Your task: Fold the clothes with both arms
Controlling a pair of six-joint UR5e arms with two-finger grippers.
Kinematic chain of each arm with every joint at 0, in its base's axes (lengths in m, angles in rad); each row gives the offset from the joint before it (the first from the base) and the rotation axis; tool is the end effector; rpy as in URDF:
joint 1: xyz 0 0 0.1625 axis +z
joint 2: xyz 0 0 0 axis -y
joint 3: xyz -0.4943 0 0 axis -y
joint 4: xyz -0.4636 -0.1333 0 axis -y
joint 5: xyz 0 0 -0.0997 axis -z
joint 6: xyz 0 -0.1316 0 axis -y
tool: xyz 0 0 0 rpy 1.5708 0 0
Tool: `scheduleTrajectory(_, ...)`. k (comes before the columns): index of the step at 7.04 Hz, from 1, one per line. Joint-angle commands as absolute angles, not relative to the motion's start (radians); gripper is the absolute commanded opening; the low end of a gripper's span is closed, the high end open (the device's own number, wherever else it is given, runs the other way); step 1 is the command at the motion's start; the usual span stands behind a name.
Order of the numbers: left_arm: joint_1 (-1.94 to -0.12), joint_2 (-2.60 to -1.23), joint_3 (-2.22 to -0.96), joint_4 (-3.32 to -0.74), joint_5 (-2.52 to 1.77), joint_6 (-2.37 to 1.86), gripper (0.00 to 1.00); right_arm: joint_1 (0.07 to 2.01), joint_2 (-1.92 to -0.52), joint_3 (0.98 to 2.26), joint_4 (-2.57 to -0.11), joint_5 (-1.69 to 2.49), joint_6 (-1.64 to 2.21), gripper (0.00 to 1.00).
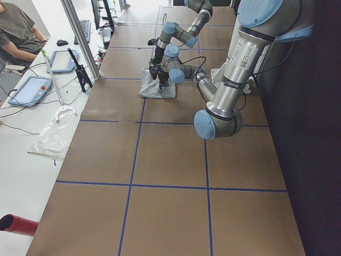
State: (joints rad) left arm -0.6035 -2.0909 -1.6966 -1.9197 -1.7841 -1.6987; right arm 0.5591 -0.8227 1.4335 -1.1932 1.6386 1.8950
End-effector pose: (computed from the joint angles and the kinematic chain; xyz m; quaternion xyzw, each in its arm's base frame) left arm 0.5808 -0.5284 0.2988 0.0208 0.4831 -0.2651 0.8342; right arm -0.6805 -0.5725 0.2479 0.0259 -0.4743 0.3615 0.8023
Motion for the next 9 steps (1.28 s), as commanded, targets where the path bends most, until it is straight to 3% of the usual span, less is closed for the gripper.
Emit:
scheduleTrajectory(1, -0.700, -2.246, -1.444, -2.000, -1.782, -1.724, 0.59, 0.625, -0.716, 1.274, -1.190, 1.650, 1.881, 0.58)
scheduleTrajectory(2, -0.785, -2.306, -1.292, -2.041, -1.782, -1.616, 1.00, 0.681, -0.651, 1.167, -1.184, 1.654, 1.829, 1.00)
scheduleTrajectory(4, -0.883, -2.295, -1.235, -2.065, -1.784, -1.461, 1.00, 0.773, -0.621, 1.016, -1.088, 1.692, 1.722, 1.00)
scheduleTrajectory(6, -0.884, -2.286, -1.244, -2.088, -1.796, -1.457, 1.00, 0.825, -0.621, 1.014, -1.092, 1.764, 1.607, 1.00)
scheduleTrajectory(8, -0.887, -2.197, -1.361, -2.082, -1.915, -1.386, 1.00, 0.876, -0.649, 1.076, -1.183, 1.894, 1.418, 1.00)
scheduleTrajectory(9, -0.917, -2.159, -1.415, -2.079, -1.958, -1.356, 1.00, 0.915, -0.690, 1.207, -1.366, 1.926, 1.232, 1.00)
